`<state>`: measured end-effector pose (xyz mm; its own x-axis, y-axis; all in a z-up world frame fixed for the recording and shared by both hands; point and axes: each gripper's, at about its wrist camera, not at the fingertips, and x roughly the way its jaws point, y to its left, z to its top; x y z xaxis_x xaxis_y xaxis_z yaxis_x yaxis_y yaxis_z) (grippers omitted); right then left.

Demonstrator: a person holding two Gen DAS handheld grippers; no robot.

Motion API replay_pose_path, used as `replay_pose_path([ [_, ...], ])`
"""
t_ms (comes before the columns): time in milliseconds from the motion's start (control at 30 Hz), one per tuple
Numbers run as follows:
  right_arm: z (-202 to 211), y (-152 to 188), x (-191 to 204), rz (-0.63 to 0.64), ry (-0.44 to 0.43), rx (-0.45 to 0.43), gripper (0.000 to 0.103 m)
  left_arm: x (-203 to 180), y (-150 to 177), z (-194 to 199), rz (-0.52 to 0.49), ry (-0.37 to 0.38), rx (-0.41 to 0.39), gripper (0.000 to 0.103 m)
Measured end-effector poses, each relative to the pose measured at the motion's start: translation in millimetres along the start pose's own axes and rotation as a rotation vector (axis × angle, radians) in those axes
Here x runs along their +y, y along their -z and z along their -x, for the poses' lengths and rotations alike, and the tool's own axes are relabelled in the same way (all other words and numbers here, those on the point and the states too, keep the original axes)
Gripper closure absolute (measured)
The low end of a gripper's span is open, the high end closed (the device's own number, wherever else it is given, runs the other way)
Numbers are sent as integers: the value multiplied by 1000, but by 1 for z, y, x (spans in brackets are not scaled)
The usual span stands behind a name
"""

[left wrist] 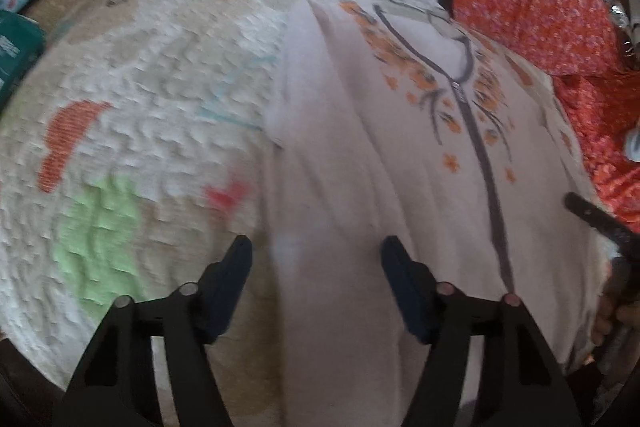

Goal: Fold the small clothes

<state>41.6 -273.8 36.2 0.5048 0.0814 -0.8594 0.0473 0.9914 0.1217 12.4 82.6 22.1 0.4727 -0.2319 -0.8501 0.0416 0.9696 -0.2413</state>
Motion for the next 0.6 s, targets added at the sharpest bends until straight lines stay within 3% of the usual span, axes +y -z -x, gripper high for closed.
replay_pose_path([
  [133,-2,4,4,46,31,-4,0,-5,-1,-4,6,27,10,39],
  [200,-2,5,4,50,37,-6,0,-4,-1,-4,13,28,10,50],
  [267,-3,5,2,46,39,-3,0,0,-3,-1,24,21,6,71],
  [333,-4,6,0,40,42,2,0,3,-3,-2,25,7,14,78],
  [533,-4,8,0,42,53,-1,0,-1,-1,-2,-5,-24,6,78],
  [600,-3,9,1,46,59,-5,0,-6,-1,-1,-42,-72,2,88],
])
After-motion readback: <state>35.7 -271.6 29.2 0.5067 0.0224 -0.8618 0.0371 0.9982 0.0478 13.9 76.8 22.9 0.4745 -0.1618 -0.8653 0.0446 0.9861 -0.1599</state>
